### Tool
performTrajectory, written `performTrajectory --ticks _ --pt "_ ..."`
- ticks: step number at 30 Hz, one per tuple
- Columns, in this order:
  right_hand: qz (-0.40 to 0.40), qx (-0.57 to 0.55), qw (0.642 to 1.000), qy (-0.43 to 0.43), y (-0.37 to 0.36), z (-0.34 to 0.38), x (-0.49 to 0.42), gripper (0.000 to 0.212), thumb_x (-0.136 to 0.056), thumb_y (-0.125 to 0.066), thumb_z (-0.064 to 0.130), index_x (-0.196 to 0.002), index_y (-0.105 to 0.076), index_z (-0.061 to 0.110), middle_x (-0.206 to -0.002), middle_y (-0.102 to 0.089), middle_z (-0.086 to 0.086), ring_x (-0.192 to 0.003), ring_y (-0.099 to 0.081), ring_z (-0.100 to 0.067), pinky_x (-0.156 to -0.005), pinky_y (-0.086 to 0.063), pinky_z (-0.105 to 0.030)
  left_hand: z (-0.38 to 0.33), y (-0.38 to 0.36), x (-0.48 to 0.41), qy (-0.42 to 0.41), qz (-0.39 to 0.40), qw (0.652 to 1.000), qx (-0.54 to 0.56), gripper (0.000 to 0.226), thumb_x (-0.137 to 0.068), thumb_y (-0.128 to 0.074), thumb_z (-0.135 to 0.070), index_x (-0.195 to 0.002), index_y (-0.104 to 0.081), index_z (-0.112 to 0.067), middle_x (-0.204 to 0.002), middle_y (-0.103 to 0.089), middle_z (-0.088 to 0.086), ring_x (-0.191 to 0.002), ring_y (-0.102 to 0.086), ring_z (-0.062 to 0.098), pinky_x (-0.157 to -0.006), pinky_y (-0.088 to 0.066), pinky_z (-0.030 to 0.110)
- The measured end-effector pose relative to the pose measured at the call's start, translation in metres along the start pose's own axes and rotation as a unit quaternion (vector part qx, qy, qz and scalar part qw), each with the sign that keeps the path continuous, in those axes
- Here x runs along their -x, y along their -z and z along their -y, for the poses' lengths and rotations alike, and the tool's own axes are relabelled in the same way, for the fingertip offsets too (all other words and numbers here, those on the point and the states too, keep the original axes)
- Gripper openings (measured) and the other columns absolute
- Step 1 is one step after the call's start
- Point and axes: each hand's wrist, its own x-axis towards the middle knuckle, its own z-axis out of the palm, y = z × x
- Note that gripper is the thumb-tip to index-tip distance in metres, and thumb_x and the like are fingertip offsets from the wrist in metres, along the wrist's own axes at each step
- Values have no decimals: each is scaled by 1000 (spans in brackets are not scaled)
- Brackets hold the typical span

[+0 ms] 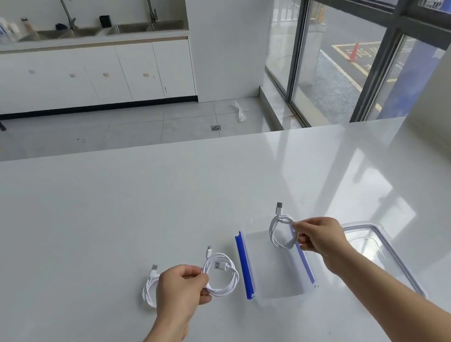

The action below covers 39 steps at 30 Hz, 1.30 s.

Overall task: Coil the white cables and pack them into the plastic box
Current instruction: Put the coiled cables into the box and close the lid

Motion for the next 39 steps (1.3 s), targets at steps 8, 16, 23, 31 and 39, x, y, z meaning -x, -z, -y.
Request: performTrajectory --ticks 8,16,23,31,39 --pt "6 201 979 16 -34 -5 -31 17 -75 -64 15 -69 -73 1 -53 -65 -6 -44 -63 -19 -63 -62 -44 -14 -31 0 -6 -1 1000 -3 5 -80 -68 4 -81 -71 0 -68 -70 15 -52 -65 23 -61 -63 38" --pt "25 503 858 99 -60 -8 -38 13 -82 -58 12 -70 -61 8 -66 -64 -7 -61 -57 -32 -52 -41 -29 -14 -35 -1 -9 15 1000 0 6 -80 -70 4 -80 -72 -1 -67 -69 16 -53 -65 24 -60 -63 40" --pt "56 546 835 52 -72 -14 -40 28 -84 -54 -1 -60 -42 10 -79 -67 -17 -69 -60 -32 -58 -44 -28 -11 -31 -3 -4 24 1000 9 5 -80 -70 4 -80 -72 -1 -67 -69 15 -54 -66 25 -60 -63 39" --pt "78 571 816 43 -83 -12 -43 24 -88 -49 -2 -67 -43 9 -98 -69 -16 -91 -68 -32 -73 -53 -33 -8 -32 -4 5 31 999 11 6 -80 -70 4 -80 -72 -1 -67 -69 15 -54 -66 25 -61 -63 41" --pt "72 578 811 53 -86 -13 -49 24 -88 -52 4 -65 -45 11 -97 -72 -14 -85 -68 -31 -63 -46 -29 -6 -34 -3 7 40 999 17 6 -79 -71 4 -79 -72 -2 -68 -69 15 -55 -67 24 -61 -63 41"
